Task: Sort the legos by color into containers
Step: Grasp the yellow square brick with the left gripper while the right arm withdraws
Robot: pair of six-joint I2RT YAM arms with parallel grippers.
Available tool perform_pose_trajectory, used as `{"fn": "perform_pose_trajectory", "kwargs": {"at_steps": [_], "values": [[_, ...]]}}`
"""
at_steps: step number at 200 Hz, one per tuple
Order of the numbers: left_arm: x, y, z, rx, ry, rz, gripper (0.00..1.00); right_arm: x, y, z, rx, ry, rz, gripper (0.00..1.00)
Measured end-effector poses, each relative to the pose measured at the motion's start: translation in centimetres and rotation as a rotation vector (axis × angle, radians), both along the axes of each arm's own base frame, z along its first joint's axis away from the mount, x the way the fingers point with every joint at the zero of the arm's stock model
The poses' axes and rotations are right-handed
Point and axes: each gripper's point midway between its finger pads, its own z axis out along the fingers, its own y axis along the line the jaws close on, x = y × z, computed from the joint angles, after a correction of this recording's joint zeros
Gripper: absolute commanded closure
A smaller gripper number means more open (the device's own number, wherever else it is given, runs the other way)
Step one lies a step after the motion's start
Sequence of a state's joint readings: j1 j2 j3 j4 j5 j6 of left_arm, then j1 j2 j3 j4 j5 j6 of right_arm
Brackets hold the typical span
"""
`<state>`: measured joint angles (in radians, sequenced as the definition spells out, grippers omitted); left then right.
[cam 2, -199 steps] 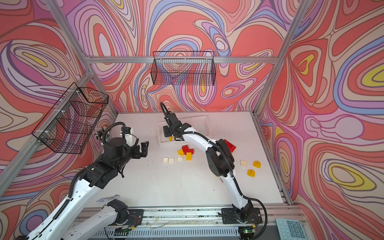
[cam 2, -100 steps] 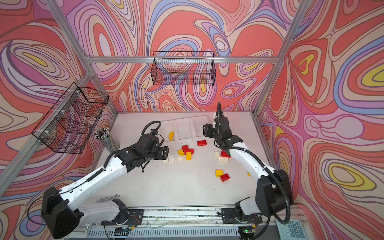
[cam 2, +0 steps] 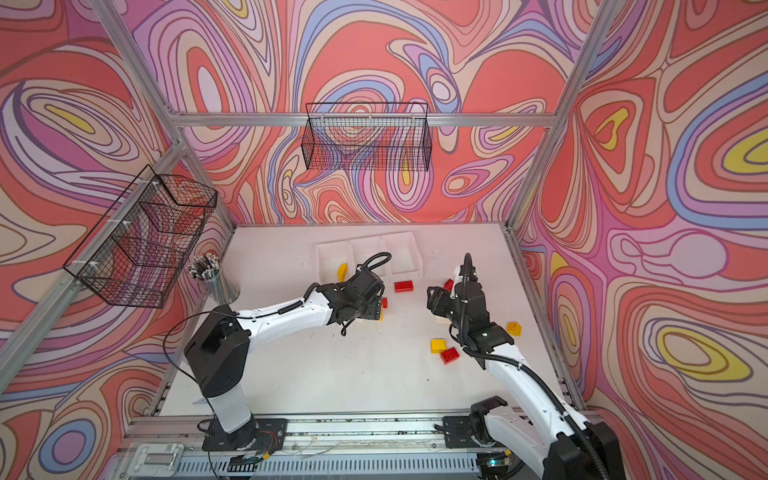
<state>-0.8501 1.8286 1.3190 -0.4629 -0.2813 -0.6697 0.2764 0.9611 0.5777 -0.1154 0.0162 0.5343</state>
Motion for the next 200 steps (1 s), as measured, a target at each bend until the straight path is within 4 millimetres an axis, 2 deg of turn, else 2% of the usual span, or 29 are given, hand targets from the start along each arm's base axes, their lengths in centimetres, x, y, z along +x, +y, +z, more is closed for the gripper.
{"fn": "perform_pose_trajectory", "kwargs": {"at_steps": [27, 62, 93, 144, 183, 200], "values": [[0.8, -1.1, -1.1, -0.01, 0.015, 0.028, 0.29, -0.5, -0.5, -0.4, 0.008, -0.013, -0.027, 0.33], [0.9, -2.6, -2.4, -0.019, 0.029, 0.039, 0.29, -0.8, -0.7, -1.3, 0.002, 0.006, -0.03, 0.33], [0.8, -2.8, -4.2, -0.01, 0.059, 0.05, 0.32, -0.9, -0.7, -1.5, 0.0, 0.009, -0.029, 0.33], [1.6, -3.9, -5.8, -0.012, 0.07, 0.051, 0.5, -1.1, -0.7, -2.0, -0.009, 0.018, -0.025, 0.33], [1.9, -4.3, -6.0, -0.016, 0.065, 0.051, 0.77, -1.1, -0.7, -2.2, -0.009, 0.024, -0.022, 0.33], [1.9, -4.3, -6.0, -0.017, 0.064, 0.05, 0.84, -1.1, -0.7, -2.2, -0.009, 0.024, -0.022, 0.33]]}}
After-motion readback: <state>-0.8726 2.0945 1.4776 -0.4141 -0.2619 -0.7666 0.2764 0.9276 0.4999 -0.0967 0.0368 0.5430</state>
